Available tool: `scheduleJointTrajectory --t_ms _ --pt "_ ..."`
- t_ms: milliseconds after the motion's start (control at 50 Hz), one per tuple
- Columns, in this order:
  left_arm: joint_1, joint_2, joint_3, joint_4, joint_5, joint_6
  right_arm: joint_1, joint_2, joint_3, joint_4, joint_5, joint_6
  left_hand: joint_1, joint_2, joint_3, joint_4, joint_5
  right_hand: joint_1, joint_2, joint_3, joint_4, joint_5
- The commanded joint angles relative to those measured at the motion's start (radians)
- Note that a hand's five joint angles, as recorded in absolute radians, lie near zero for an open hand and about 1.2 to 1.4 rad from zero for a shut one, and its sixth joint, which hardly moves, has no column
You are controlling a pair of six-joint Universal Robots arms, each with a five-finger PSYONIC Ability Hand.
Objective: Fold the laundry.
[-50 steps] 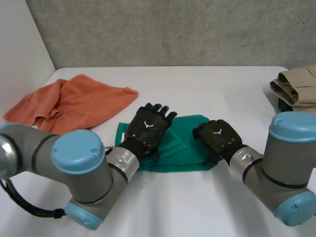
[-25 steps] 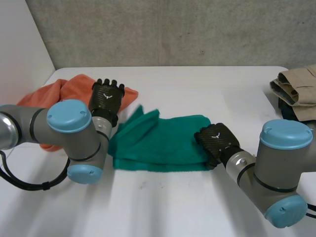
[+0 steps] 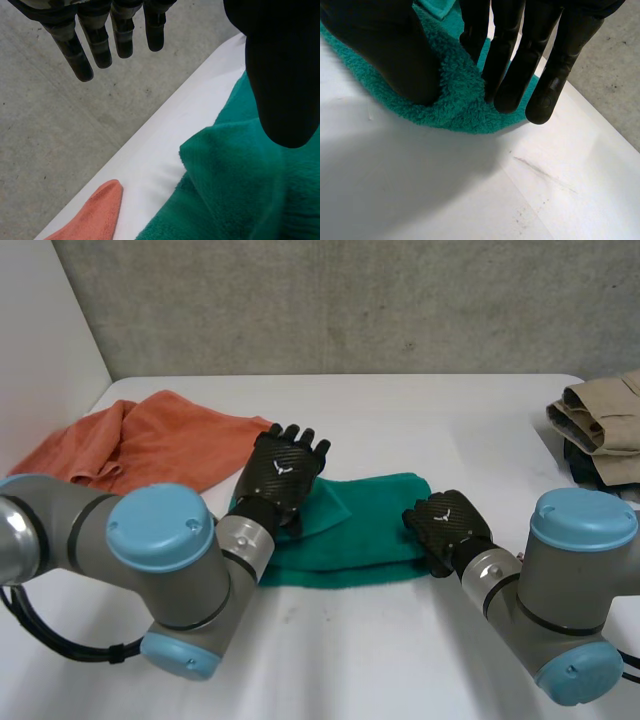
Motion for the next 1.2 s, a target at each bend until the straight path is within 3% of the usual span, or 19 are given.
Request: scheduleJointTrajectory --t_ms 20,200,340,540,740,860,980,1100,1200 --pt "0.062 -0.062 0.052 -0.002 -0.025 0.011 -0.014 -0.027 0.036 0.013 0.017 -0.052 0.033 0.008 0.015 0.019 0.011 0.458 0.232 0.211 0.211 0.245" --pt "0.091 -0.019 -0.005 -0.011 -0.031 0.013 -0.136 -0.162 0.128 0.036 0.057 -0.225 0.027 0.002 0.009 0.014 0.005 0.458 0.232 0.211 0.211 0.245" --pt "0.097 0.039 -0.073 -0.014 -0.025 0.001 -0.144 -0.171 0.124 0.035 0.063 -0.267 0.03 0.005 0.012 0.016 0.008 0.458 0.232 0.211 0.211 0.245" --pt "-0.107 0.159 -0.119 -0.013 -0.023 -0.097 -0.13 -0.165 0.145 0.033 0.055 -0.221 0.021 -0.004 0.003 0.008 -0.001 0.458 0.232 0.211 0.211 0.245" --pt "-0.174 -0.018 -0.014 -0.016 -0.022 -0.124 -0.149 -0.165 0.168 0.033 0.046 -0.196 0.027 0.002 0.009 0.014 0.005 0.458 0.232 0.211 0.211 0.245" --pt "-0.165 -0.126 0.085 -0.022 -0.048 -0.118 -0.149 -0.167 0.183 0.029 0.043 -0.196 0.033 0.008 0.015 0.019 0.011 0.458 0.232 0.211 0.211 0.245" --pt "-0.03 -0.162 0.141 -0.025 -0.163 -0.062 -0.149 -0.167 0.189 0.026 0.04 -0.196 0.041 0.017 0.024 0.028 0.02 0.458 0.232 0.211 0.211 0.245" --pt "0.02 -0.145 0.105 -0.03 -0.212 0.03 -0.149 -0.171 0.188 0.026 0.04 -0.198 0.03 0.005 0.012 0.016 0.008 0.458 0.232 0.211 0.211 0.245" --pt "0.014 -0.056 0.024 -0.031 -0.203 0.028 -0.149 -0.174 0.183 0.026 0.04 -0.204 0.009 -0.015 -0.008 -0.004 -0.012 0.458 0.232 0.211 0.211 0.245"
